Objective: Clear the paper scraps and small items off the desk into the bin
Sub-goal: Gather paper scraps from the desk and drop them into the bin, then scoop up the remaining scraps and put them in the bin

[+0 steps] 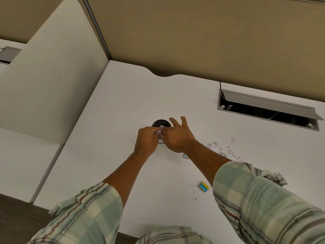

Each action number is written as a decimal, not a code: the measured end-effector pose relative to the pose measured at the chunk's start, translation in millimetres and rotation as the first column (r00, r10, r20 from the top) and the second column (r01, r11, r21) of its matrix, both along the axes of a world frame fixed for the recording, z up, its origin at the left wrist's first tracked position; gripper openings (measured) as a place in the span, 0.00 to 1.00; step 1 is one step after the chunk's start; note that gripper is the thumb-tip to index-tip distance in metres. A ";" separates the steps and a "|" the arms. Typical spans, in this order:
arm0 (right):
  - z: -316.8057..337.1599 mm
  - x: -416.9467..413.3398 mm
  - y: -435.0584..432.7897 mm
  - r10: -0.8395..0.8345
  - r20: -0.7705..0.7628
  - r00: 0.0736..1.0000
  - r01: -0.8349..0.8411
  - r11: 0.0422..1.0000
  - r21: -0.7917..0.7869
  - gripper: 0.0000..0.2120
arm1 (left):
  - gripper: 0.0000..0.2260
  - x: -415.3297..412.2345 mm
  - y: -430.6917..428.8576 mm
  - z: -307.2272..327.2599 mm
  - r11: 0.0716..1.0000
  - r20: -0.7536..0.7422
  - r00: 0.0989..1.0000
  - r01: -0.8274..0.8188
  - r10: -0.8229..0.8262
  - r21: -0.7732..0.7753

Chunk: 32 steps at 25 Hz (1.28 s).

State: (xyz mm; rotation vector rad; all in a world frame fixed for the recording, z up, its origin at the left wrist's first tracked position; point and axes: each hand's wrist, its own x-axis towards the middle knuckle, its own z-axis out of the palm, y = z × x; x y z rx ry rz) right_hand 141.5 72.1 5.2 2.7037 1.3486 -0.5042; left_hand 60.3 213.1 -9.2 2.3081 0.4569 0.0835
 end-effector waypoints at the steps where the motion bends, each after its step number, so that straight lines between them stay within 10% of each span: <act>1: -0.3 0.5 -0.3 -0.018 -0.015 1.000 0.019 1.000 0.015 0.26 | 0.09 0.2 0.4 -0.8 1.000 0.002 1.000 -0.003 0.003 -0.005; 12: -8.6 -10.5 -79.6 -0.474 -0.308 0.825 0.566 0.704 0.430 0.15 | 0.07 -26.7 -21.0 3.0 0.988 0.149 0.977 -0.153 0.153 -0.008; 24: -21.6 -50.3 -293.3 -0.808 -0.380 0.450 0.892 0.383 0.240 0.21 | 0.17 -56.1 -143.8 -22.3 0.992 -0.135 0.983 0.124 -0.128 -0.036; 32: -33.7 -46.1 -392.1 -0.960 -0.257 0.110 0.994 0.106 0.031 0.30 | 0.53 -18.6 -207.4 -24.4 0.960 -0.437 0.881 0.257 -0.184 0.113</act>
